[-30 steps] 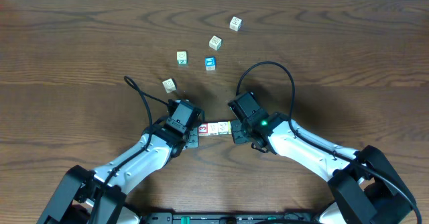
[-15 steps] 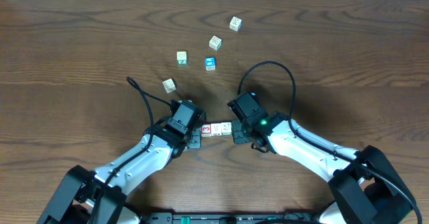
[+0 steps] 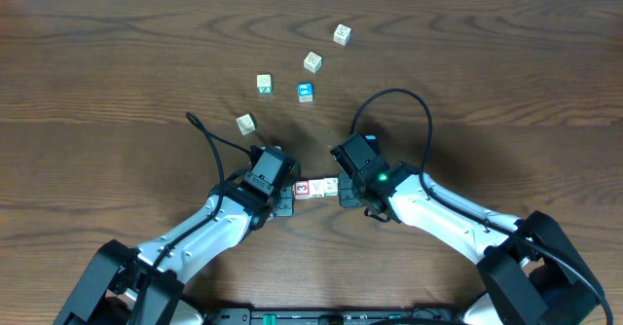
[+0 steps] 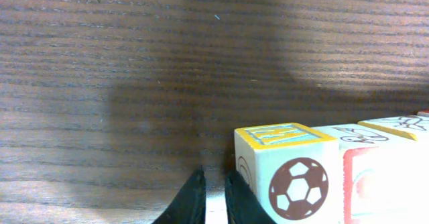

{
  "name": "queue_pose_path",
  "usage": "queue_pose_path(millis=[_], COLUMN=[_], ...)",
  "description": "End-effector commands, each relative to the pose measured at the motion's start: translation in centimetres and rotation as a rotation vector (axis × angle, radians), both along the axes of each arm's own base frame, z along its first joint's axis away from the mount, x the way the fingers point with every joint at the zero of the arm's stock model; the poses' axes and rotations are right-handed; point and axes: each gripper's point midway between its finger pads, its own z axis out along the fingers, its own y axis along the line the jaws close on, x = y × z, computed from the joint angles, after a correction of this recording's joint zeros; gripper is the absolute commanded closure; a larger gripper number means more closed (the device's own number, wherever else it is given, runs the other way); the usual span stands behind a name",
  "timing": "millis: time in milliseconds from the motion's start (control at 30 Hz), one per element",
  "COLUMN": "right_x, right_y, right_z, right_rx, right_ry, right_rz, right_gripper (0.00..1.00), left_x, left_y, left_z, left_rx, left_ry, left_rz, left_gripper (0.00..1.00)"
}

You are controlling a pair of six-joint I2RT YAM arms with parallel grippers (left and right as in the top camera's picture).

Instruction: Lift 5 blocks

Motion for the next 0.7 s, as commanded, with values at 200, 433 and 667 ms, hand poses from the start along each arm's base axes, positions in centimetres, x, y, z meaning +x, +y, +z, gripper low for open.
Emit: queue_pose_path(millis=[200, 433, 667], right_x=[1.1, 1.2, 1.0], right_y=[0.4, 0.2, 0.1], right_z=[1.1, 1.1, 1.1], right_rx=[-0.004, -0.013, -0.019], right_ry=[-0.046, -0.051, -0.045], right_rz=[-0.024, -0.027, -0.026], right_gripper=[0.96, 0.94, 0.82], left_x=[0.7, 0.7, 0.7], left_y=[-1.6, -1.6, -1.6], left_z=[1.0, 1.0, 1.0], left_rx=[-0.042, -0.042, -0.042], left_ry=[-0.016, -0.016, -0.016], left_rz=[-0.044, -0.044, -0.044], left_gripper=[0.85, 0.84, 0.77])
